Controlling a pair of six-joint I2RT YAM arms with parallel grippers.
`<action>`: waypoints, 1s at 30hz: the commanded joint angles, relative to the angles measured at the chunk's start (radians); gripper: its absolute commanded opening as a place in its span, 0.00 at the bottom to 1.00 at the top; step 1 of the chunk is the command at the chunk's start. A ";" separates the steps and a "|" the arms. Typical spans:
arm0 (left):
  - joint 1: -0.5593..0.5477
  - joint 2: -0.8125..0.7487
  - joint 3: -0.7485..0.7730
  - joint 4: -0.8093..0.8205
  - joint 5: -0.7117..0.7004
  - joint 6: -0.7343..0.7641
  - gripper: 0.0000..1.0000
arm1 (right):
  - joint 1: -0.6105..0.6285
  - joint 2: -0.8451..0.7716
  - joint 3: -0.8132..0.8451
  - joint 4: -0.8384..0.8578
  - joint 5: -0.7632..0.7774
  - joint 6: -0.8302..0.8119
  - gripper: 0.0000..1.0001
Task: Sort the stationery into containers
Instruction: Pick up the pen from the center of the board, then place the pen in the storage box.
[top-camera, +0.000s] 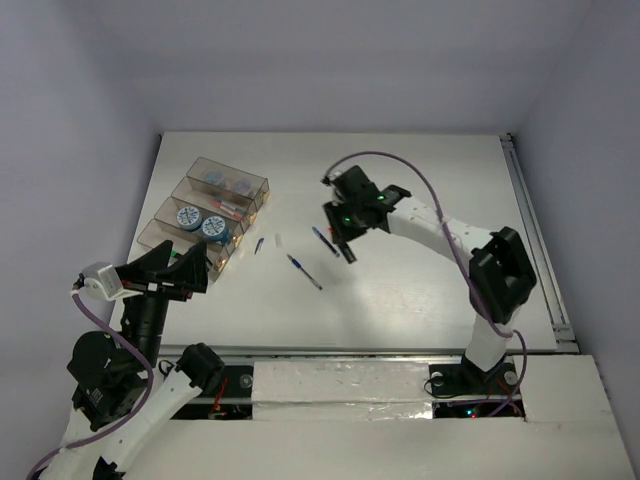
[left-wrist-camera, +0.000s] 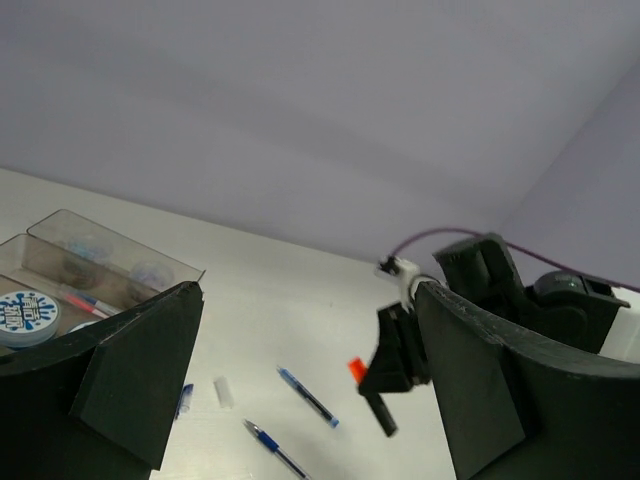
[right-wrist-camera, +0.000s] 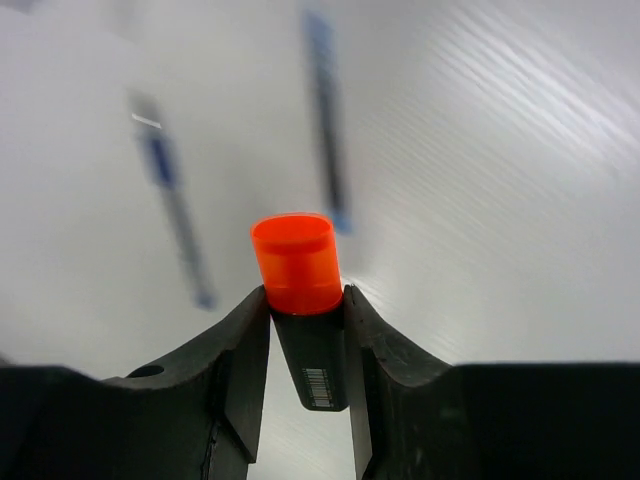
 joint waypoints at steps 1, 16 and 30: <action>-0.007 0.013 0.001 0.037 -0.011 0.009 0.85 | 0.139 0.098 0.234 0.209 -0.134 0.029 0.11; -0.007 0.025 0.001 0.033 -0.051 0.003 0.77 | 0.303 0.690 0.907 0.705 -0.377 0.180 0.14; -0.007 0.035 0.003 0.036 -0.047 0.003 0.77 | 0.343 0.853 1.080 0.695 -0.337 0.117 0.16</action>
